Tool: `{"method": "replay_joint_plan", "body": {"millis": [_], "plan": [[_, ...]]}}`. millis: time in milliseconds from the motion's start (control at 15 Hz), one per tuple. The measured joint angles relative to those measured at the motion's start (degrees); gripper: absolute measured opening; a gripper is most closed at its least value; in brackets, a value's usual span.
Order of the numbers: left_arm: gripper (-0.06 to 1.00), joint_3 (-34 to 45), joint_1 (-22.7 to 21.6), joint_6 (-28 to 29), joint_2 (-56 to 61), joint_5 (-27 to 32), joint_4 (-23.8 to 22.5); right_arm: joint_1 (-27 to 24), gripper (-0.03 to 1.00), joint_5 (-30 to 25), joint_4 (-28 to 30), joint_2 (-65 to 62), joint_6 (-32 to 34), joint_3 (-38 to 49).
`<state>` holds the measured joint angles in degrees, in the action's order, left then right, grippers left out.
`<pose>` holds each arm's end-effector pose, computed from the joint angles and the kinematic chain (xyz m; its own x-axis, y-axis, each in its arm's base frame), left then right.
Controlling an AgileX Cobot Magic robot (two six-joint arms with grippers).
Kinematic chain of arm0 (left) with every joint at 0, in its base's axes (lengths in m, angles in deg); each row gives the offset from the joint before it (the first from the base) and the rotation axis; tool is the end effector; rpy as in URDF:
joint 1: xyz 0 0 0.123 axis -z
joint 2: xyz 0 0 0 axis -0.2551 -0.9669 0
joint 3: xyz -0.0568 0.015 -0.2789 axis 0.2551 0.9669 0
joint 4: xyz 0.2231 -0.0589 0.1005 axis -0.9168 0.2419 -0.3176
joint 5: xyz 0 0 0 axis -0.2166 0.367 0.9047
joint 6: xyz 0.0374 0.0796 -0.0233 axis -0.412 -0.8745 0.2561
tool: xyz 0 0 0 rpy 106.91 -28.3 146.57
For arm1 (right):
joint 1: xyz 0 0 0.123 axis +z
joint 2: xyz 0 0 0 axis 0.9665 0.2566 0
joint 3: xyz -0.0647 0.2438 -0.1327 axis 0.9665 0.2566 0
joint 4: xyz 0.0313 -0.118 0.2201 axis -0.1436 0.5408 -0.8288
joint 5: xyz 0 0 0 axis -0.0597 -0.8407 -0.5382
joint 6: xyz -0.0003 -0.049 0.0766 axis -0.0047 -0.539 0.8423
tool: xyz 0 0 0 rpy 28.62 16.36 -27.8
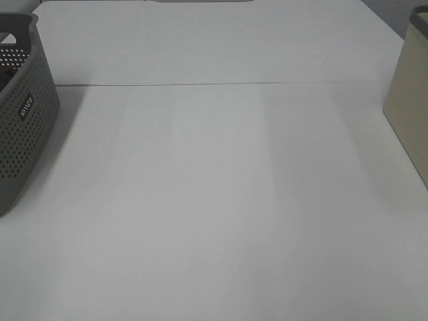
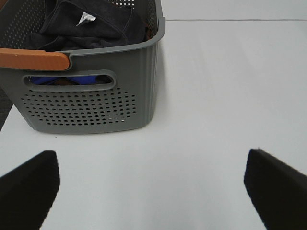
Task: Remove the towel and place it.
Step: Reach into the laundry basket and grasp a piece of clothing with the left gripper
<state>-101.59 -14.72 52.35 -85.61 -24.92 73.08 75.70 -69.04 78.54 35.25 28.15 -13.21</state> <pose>-0.0065 -0.0007 0.2808 -0.4338 -0.0450 -0.8999 -0.0117 0.9990 -0.0443 -0.0056 -0.0061 0.2778 -0.4478 -0.0484 -0.8928 0.0304 0.9971 -0.0693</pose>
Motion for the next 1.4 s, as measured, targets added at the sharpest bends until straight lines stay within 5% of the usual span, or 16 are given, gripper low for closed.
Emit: {"method": "replay_joint_plan", "body": {"millis": [200,533,1000,1200,1400], "plan": [[0.99,-2.64,0.0,-0.11,-3.27,0.8,-0.06,0.0,0.75,0.0,0.0,0.0,0.0,0.0],[0.99,-22.75,0.0,-22.98,-32.66,1.26,-2.29,0.0,0.75,0.0,0.0,0.0,0.0,0.0],[0.99,-50.99,-0.06,-46.47,-77.12,3.32,-18.74,0.0,0.75,0.0,0.0,0.0,0.0,0.0],[0.99,-59.07,-0.06,-51.05,-90.76,3.78,-20.74,0.0,0.75,0.0,0.0,0.0,0.0,0.0],[0.99,-62.74,-0.23,-55.63,-100.84,3.84,-27.5,0.0,0.75,0.0,0.0,0.0,0.0,0.0]]}}
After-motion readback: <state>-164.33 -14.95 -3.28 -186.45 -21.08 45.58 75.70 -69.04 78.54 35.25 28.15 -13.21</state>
